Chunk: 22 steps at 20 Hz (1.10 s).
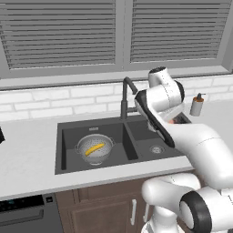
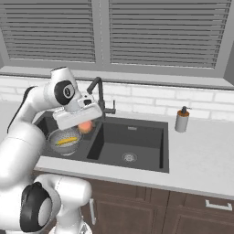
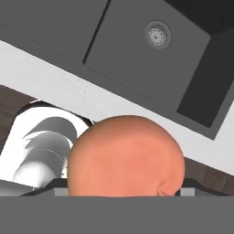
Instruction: Put the colander in the sink, put the banana, peach in the colander, and turn on the sink faucet and pour water over the colander.
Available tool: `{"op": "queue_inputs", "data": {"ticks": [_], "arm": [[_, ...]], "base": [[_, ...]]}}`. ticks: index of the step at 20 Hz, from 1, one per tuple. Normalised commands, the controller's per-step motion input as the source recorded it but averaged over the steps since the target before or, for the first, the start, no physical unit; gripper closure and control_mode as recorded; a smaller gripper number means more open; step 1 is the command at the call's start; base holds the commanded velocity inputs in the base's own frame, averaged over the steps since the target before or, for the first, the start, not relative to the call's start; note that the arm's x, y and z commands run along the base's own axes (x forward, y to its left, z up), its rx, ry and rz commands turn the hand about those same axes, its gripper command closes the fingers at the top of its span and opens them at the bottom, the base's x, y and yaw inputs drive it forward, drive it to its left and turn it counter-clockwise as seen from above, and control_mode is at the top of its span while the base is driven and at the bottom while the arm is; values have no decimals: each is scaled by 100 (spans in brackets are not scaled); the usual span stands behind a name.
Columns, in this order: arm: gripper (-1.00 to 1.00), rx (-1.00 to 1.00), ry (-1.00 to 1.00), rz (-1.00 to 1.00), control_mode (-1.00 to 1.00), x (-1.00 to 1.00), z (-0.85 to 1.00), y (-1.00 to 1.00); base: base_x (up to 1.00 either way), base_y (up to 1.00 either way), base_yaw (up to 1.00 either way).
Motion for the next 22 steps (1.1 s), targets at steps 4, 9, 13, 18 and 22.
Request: {"op": "queue_inputs", "data": {"ticks": [4,9,13,18,22], "arm": [[100,0,-1,0,-100,43,-25,75],[100,0,-1,0,-100,23,-3,34],[100,0,-6,0,-100,55,0,23],[100,0,-9,0,-100,47,0,37],[100,0,-6,0,-100,36,2,13]], "base": [[0,0,0],[0,0,0],[0,0,0],[0,0,0],[0,0,0]]}}
